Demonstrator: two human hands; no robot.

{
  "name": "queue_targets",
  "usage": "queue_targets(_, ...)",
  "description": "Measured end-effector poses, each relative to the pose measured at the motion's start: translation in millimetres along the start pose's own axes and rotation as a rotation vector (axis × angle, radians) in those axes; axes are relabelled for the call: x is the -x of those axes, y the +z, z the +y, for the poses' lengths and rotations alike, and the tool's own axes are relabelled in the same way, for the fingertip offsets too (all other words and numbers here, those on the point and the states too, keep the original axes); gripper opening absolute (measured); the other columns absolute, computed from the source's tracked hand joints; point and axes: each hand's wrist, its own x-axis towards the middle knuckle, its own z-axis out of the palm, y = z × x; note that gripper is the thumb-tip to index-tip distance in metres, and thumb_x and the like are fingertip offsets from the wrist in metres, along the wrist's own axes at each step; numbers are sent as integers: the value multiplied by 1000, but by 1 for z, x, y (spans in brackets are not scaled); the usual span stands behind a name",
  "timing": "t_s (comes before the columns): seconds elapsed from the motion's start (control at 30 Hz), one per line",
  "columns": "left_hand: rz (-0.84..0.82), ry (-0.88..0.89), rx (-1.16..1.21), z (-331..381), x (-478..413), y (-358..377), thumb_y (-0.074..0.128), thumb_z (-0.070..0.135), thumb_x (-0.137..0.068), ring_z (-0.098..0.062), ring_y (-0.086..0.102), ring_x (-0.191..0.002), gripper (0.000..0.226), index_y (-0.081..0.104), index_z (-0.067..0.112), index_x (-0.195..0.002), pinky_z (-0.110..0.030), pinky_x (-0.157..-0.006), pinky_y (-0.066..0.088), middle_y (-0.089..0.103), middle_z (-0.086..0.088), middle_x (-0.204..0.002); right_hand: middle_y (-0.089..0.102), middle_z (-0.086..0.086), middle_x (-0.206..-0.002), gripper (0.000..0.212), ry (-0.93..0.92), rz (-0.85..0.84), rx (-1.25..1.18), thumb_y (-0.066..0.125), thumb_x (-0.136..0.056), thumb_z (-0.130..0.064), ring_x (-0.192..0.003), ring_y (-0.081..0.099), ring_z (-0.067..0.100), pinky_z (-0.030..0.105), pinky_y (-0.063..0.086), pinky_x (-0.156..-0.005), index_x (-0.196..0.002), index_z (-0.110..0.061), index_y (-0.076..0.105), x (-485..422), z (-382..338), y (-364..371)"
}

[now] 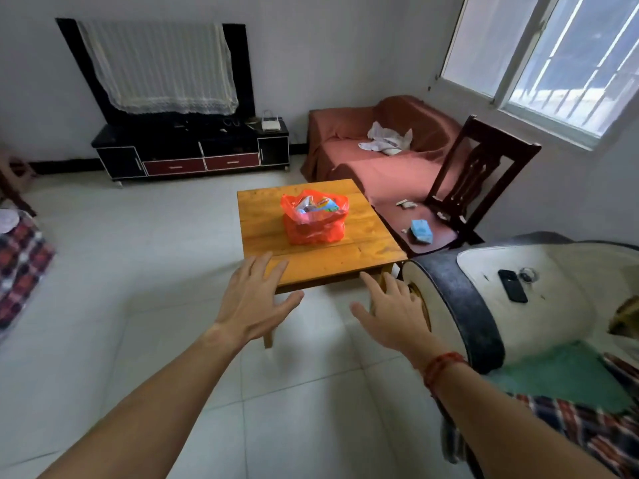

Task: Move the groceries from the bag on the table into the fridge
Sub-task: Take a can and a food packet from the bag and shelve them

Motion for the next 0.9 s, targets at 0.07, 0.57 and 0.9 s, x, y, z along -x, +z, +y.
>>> queue_targets(0.07,-14,-13,-3,-2,-37,6,16,79,-81,-28,20,-147,89,31,28,-153,-43,-119,21,27,-5,-161,20,14,-164,72,-9,-4,-4,38,-98,-62,-148,24,34,53,27,-114,-159,-34,15,-39,5,-7)
queue_targets(0.57,-91,-50,32,-72,-284,69,15,80,-80,-27,13,-150,90,24,31,-154,-48,-119,25,20,-3,-163,19,16,-165,75,-27,-88,-12,42,-96,-65,-147,25,37,52,31,-113,-159,-38,10,-308,10,1)
queue_targets(0.9,-243,-32,115,-121,-456,119,24,80,-77,-26,10,-150,90,21,33,-154,-51,-117,30,17,-2,-164,19,17,-164,75,41,-196,-43,44,-98,-60,-147,24,37,49,35,-111,-160,-35,10,-481,-6,10)
